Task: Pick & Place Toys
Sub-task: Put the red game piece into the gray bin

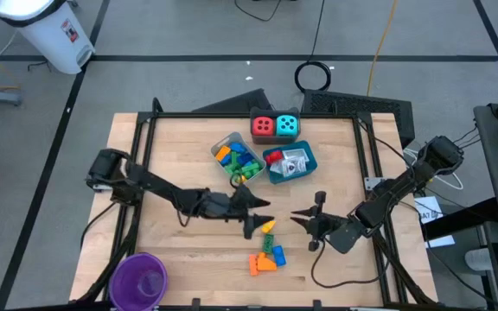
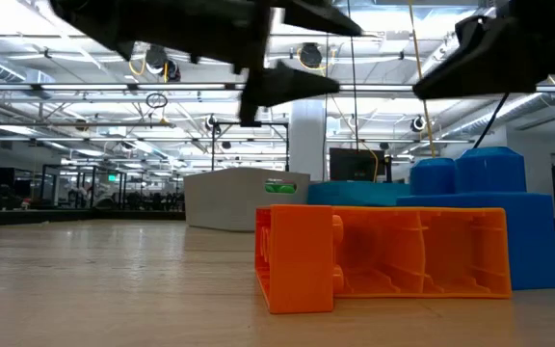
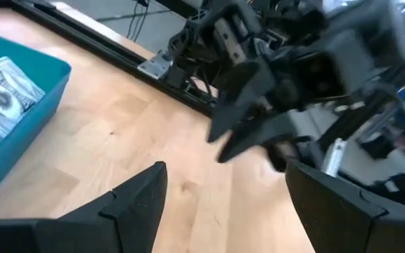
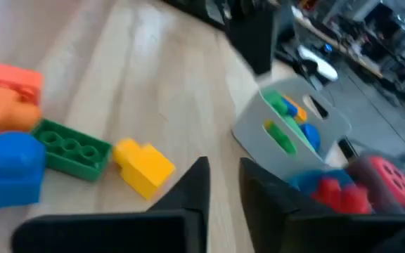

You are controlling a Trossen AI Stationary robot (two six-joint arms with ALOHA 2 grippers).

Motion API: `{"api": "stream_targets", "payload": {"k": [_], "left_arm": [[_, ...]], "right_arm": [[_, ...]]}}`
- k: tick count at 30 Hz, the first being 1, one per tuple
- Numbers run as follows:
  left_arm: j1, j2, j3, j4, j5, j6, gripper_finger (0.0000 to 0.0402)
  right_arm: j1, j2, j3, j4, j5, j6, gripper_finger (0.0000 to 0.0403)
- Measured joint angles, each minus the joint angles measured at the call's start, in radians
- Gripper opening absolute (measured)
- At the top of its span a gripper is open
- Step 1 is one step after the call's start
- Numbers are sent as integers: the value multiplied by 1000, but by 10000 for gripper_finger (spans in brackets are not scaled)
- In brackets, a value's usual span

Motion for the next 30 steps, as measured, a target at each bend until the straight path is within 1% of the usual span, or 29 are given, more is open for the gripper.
{"api": "stream_targets", "payload": {"k": [3, 5, 7, 12, 16, 18, 21, 24, 26, 30], "left_arm": [[2, 67, 71, 0, -16, 39, 296], [9, 99, 110, 3, -10, 57, 296], [16, 109, 125, 1, -4, 56, 296], [41, 90, 134, -21, 82, 57, 296], [80, 20, 134, -158, 117, 57, 296], [100, -18, 135, -249, 117, 61, 296], [126, -45, 134, -336, 117, 71, 296], [142, -56, 134, -364, 118, 95, 296], [150, -63, 133, -373, 118, 130, 296], [189, -64, 114, -366, 121, 135, 296]], "right_arm": [[1, 0, 1, 24, -4, -11, 15], [1, 1, 1, 25, -6, -9, 3], [0, 0, 1, 23, -5, -8, 6], [0, 1, 1, 28, -2, -7, 28], [-21, -1, 1, 35, -5, 43, 43], [-61, -15, 1, 29, -48, 47, 60], [-144, -34, 1, 30, -110, 46, 99], [-245, -60, 1, 40, -161, 35, 147], [-319, -79, 1, 39, -241, 16, 180], [-488, -97, 22, -8, -460, 19, 240]]}}
